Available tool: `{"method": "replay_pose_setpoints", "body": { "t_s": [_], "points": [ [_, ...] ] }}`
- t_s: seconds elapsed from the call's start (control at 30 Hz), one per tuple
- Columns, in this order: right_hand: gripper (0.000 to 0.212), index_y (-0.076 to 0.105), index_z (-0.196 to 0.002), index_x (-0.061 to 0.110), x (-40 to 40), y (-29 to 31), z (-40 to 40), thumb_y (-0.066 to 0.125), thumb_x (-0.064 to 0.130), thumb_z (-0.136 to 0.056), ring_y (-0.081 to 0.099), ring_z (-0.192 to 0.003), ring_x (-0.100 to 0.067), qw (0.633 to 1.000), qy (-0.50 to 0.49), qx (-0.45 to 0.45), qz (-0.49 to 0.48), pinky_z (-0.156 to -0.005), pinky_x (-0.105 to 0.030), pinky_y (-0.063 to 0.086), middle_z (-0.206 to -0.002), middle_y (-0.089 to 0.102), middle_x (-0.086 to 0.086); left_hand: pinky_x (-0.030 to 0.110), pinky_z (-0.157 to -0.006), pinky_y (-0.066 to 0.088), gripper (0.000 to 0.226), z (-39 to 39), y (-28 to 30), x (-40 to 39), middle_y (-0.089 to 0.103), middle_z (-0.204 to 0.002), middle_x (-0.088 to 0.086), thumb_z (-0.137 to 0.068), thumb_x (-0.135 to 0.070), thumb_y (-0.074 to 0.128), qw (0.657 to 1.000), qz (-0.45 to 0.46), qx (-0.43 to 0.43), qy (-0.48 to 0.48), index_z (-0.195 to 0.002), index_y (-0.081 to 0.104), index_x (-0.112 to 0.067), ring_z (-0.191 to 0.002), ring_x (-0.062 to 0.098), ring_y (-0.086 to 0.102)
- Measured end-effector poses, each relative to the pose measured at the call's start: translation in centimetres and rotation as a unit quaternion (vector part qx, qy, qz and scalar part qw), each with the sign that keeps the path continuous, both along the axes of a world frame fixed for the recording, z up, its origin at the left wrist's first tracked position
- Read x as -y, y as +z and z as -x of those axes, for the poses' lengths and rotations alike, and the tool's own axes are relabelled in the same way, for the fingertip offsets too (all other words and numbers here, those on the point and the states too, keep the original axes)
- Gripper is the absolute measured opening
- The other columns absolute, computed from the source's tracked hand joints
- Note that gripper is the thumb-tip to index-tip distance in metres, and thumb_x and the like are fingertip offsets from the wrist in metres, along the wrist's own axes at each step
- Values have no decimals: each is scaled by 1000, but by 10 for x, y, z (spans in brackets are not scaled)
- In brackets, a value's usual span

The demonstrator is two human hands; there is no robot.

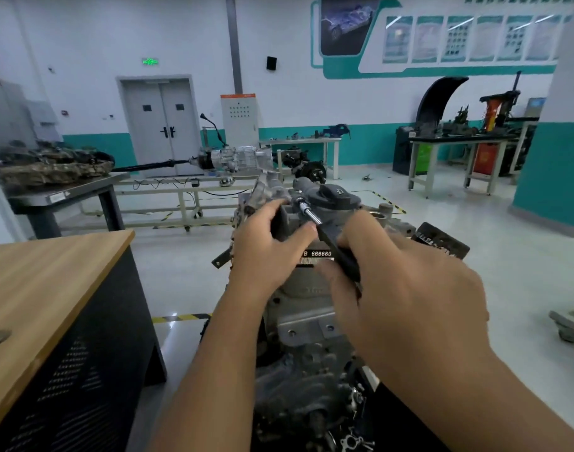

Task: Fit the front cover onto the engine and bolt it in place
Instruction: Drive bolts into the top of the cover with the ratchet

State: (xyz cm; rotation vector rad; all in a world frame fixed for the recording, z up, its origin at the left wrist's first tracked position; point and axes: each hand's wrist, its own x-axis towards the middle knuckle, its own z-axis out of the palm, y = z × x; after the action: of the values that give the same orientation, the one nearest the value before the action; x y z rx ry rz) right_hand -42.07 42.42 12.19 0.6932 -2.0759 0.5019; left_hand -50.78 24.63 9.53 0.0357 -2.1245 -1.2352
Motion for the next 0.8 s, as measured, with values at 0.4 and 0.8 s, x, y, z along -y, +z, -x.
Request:
{"method": "replay_pose_setpoints", "body": {
  "t_s": [0.4, 0.8],
  "points": [
    [29, 59, -88, 30, 18, -7, -1, 81, 45, -78, 58, -52, -25, 879, 133, 226, 398, -46, -38, 47, -70, 68, 0, 46, -86, 59, 73, 34, 8, 23, 75, -98, -4, -45, -57, 84, 995, -46, -44, -80, -111, 75, -26, -94, 16, 71],
    [25, 61, -82, 25, 5, 12, 1, 86, 22, -80, 66, -58, -16, 896, 86, 259, 351, -35, -25, 51, -63, 63, -1, 22, -65, 51, 40, 35, 5, 22, 66, -72, -30, -48, -50, 87, 989, -69, -61, -117, -84, 71, -45, -69, -4, 63]
  ]
}}
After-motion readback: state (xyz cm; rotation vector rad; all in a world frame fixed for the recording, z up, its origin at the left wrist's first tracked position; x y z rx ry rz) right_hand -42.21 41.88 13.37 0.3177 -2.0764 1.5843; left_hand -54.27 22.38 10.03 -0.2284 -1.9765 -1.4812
